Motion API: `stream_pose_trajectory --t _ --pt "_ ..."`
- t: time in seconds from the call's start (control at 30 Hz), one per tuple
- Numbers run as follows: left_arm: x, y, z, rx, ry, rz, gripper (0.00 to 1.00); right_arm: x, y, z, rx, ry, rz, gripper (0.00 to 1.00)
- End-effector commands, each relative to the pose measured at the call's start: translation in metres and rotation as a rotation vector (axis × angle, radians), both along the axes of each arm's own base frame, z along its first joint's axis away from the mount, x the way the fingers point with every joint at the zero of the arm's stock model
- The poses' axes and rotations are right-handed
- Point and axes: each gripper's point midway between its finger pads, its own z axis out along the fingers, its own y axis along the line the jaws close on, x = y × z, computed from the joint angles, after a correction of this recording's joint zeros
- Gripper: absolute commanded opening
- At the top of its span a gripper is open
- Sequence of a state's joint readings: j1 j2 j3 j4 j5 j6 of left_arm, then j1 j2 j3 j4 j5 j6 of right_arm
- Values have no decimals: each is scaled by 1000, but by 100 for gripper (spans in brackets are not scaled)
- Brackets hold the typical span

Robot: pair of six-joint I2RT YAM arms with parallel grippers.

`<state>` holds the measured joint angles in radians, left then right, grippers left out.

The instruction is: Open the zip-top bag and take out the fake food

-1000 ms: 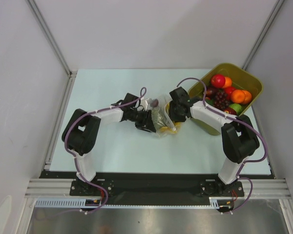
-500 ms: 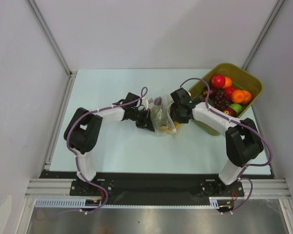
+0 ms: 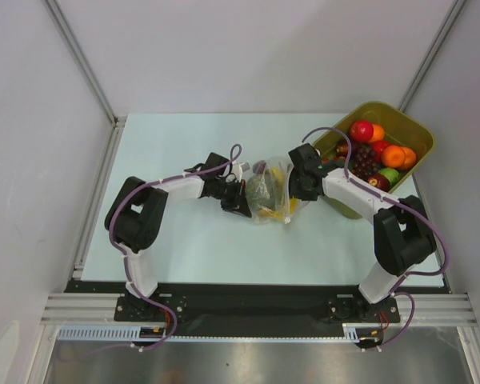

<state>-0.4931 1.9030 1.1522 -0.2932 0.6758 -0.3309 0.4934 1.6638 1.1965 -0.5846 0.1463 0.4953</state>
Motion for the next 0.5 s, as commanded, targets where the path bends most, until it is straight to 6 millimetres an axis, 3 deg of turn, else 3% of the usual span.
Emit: stream_pose_trajectory --t 0.0,0.37,0.47 --pt "10 -1 9 2 -47 -9 0 26 11 14 22 -100 56 54" --pt "14 -2 13 9 -58 -4 0 33 21 -19 13 -46 135 54" --pt "18 -2 17 11 -73 5 0 33 23 -19 15 -46 143 30"
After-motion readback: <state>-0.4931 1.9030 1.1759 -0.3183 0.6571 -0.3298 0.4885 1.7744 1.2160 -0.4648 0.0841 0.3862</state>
